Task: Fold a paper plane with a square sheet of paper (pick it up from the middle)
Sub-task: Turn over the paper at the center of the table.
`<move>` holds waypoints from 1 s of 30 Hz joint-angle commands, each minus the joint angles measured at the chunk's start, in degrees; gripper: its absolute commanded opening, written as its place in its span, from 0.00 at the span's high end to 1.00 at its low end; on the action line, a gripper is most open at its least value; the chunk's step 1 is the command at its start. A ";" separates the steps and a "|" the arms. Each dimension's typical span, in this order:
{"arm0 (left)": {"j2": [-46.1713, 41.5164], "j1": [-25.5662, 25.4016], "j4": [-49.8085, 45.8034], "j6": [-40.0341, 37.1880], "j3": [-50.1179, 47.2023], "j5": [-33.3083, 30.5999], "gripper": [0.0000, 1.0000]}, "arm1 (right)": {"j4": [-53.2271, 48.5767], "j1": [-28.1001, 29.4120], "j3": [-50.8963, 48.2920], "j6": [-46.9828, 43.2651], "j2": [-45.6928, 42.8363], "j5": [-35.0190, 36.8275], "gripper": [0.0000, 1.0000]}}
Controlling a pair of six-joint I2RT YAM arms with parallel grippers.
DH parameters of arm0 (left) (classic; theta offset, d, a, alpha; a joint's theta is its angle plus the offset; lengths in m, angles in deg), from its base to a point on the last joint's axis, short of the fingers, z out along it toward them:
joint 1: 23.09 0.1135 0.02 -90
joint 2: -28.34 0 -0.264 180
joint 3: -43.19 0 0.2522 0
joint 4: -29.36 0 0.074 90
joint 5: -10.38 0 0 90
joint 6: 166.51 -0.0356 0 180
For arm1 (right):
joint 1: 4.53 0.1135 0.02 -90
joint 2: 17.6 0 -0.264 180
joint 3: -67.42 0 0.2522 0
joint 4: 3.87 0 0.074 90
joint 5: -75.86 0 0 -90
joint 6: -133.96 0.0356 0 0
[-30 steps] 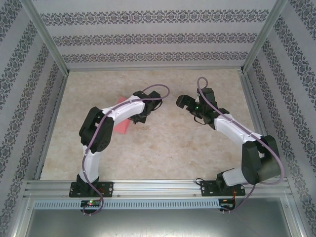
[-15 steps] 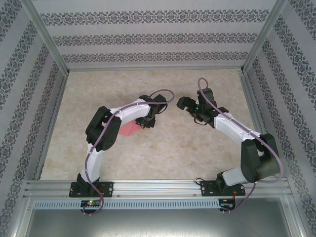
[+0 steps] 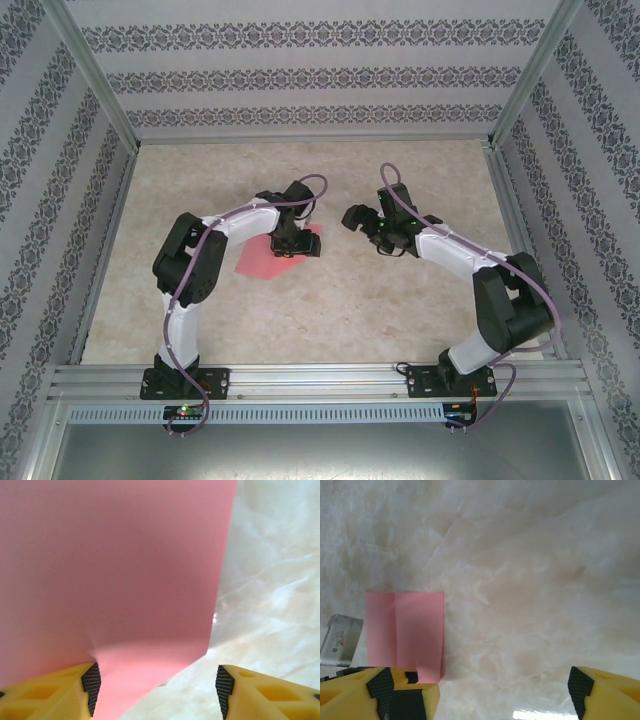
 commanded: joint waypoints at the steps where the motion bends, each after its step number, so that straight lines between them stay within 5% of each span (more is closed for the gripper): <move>1: -1.46 0.86 4.24 1.01 -1.85 8.06 0.33 | 3.81 2.13 1.08 3.68 2.11 -2.00 0.13; 4: -1.87 1.34 4.83 1.87 -2.70 7.68 0.39 | 7.49 3.71 1.23 6.03 4.78 -4.60 0.25; 12: -2.43 2.11 4.49 2.89 -4.63 3.81 0.73 | 13.62 7.92 6.11 10.16 15.23 -11.38 0.81; 21: -5.17 2.60 6.27 4.45 -5.78 4.29 0.82 | 14.18 9.23 6.23 10.74 21.76 -11.52 0.90; 25: -10.79 3.86 7.91 6.75 -7.26 2.81 0.74 | 11.02 9.05 6.05 9.45 22.26 -9.73 0.90; 30: -16.55 8.52 8.90 10.47 -13.28 -0.66 0.35 | 9.14 8.97 6.36 8.23 22.72 -9.60 0.89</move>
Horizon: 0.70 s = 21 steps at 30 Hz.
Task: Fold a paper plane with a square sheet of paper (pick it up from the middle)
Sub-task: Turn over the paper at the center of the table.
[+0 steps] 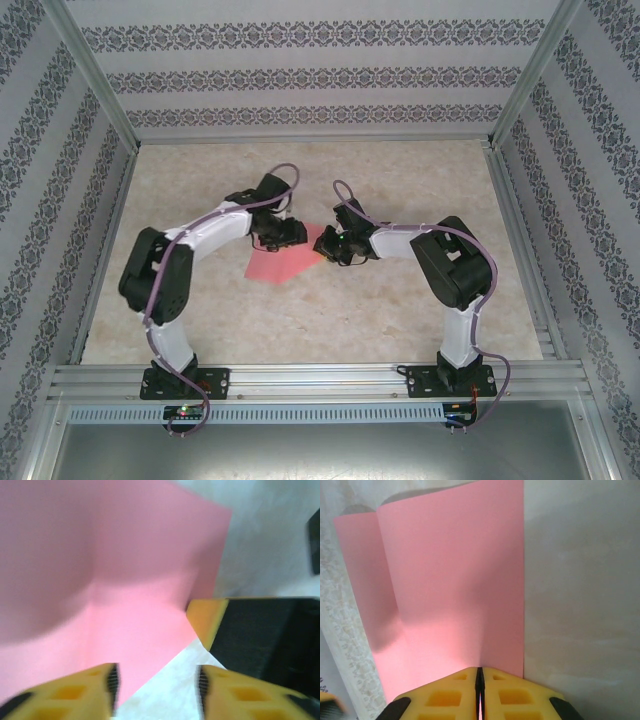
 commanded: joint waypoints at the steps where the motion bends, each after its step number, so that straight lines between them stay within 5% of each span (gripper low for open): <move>1: -3.03 4.04 1.64 3.80 -4.50 -3.63 0.27 | -3.12 -0.12 0.48 -1.32 1.17 1.10 0.89; 8: -3.80 6.05 0.62 5.59 -9.45 -4.39 0.00 | -3.13 -0.10 0.28 -1.78 1.30 0.99 0.89; 21: 0.35 6.05 2.72 4.05 -10.17 0.72 0.00 | -2.51 0.14 0.16 -1.39 1.82 0.82 0.89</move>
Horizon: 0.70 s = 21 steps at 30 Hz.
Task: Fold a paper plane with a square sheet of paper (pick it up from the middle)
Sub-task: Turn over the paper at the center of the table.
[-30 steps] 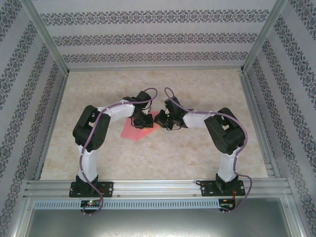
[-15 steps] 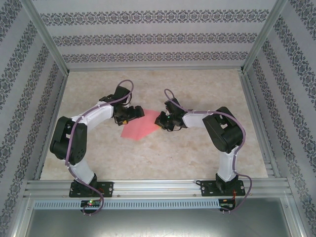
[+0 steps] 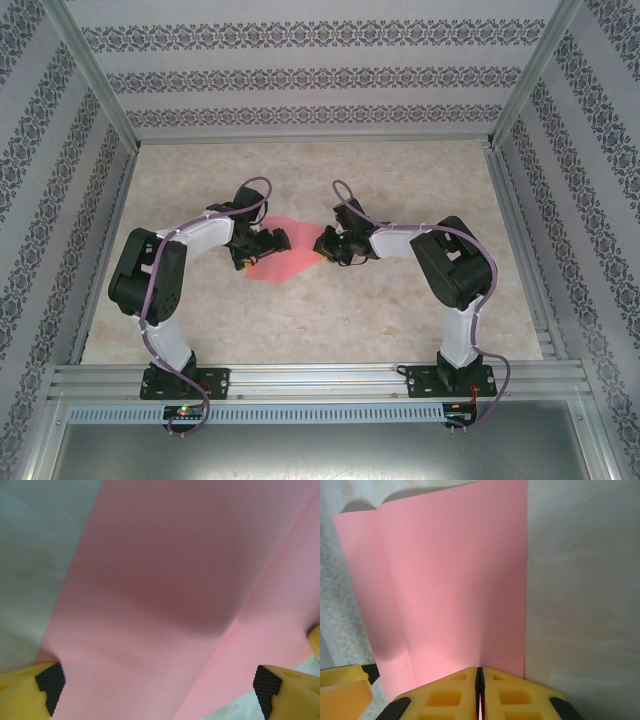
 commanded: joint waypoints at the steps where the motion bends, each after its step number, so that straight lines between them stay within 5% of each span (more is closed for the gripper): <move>1: 0.77 -0.10 1.91 -0.64 -0.58 2.98 0.00 | -2.29 0.10 0.11 -0.86 1.77 0.92 0.89; 21: -3.36 -0.25 25.28 4.24 -6.51 30.39 0.00 | 2.00 -2.07 -0.36 -0.36 1.11 -2.13 0.89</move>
